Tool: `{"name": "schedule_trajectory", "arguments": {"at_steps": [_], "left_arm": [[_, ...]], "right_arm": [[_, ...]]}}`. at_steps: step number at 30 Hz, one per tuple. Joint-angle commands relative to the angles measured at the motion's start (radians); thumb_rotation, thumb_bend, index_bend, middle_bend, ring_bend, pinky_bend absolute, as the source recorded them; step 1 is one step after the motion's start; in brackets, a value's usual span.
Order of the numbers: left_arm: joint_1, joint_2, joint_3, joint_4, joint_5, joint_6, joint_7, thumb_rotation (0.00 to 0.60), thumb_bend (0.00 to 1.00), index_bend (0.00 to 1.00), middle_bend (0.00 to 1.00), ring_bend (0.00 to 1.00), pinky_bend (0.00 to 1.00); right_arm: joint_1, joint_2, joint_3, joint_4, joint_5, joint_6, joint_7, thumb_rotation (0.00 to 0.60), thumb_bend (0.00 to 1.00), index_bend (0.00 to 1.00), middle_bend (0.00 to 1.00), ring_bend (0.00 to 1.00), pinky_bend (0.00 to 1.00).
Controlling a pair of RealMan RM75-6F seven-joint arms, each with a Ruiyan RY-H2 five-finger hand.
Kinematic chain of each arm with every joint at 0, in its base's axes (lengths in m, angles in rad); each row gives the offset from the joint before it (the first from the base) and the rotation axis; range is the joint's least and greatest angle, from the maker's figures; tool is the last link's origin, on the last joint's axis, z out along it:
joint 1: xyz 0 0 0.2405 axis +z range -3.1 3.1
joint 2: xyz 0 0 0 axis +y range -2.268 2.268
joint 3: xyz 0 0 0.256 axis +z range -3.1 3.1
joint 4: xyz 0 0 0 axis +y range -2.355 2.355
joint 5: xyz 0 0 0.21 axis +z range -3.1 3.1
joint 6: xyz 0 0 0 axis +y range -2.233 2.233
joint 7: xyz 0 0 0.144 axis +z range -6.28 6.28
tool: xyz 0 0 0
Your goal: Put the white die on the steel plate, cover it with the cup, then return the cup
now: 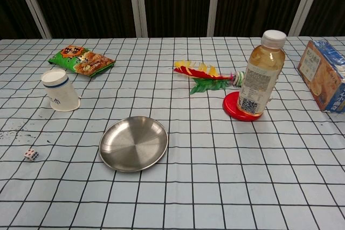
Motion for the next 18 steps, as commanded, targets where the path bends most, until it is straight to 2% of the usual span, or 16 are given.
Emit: {"name": "schedule_trajectory", "arguments": {"at_steps": [1, 18], "left_arm": [[0.001, 0.000, 0.000, 0.000, 0.001, -0.001, 0.001, 0.600, 0.25, 0.20, 0.00, 0.00, 0.03], [-0.006, -0.008, 0.000, 0.006, 0.001, -0.025, 0.008, 0.600, 0.26, 0.22, 0.00, 0.00, 0.03]], "right_arm": [[-0.001, 0.002, -0.001, -0.003, 0.004, -0.002, 0.000, 0.600, 0.10, 0.22, 0.19, 0.13, 0.00], [-0.003, 0.007, 0.000, -0.004, 0.024, -0.013, -0.004, 0.600, 0.10, 0.22, 0.19, 0.13, 0.00]]}}
